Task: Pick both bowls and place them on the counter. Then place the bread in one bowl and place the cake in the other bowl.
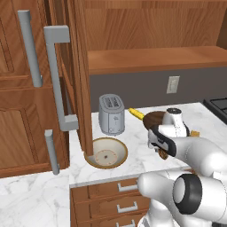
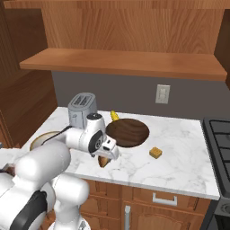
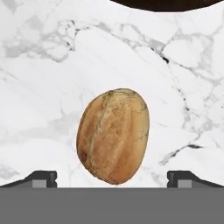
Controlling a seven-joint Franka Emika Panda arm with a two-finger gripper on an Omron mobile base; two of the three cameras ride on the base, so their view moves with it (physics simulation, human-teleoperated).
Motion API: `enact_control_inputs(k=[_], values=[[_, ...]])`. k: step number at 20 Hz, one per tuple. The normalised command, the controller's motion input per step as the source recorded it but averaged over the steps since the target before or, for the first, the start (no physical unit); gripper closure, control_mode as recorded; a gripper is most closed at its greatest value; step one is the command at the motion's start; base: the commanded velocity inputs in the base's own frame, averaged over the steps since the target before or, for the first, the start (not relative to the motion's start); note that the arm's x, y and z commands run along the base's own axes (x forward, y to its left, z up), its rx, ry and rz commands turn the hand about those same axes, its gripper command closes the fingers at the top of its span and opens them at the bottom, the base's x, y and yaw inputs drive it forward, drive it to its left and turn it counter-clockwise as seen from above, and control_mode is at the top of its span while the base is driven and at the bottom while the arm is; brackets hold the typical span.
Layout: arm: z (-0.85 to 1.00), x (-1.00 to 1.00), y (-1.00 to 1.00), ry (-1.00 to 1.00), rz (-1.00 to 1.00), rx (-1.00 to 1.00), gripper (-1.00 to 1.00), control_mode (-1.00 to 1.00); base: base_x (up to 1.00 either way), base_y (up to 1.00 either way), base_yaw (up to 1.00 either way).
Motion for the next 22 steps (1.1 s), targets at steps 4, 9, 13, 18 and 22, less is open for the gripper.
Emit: enact_control_inputs(k=[4,9,13,18,22], values=[[-0.19,0.01,0.01,0.0,0.05,0.03,-1.0,-1.0,0.0,0.0,0.0],[-0.11,0.09,0.0,0.0,0.03,0.0,-1.0,-1.0,0.0,0.0,0.0],[-0.08,0.15,0.0,0.0,0.01,0.0,-1.0,-1.0,0.0,0.0,0.0],[-0.01,0.17,-0.02,0.0,0.02,0.0,-1.0,-1.0,0.0,0.0,0.0],[-0.02,0.01,0.0,0.0,0.02,0.0,1.0,-1.0,0.0,0.0,0.0]])
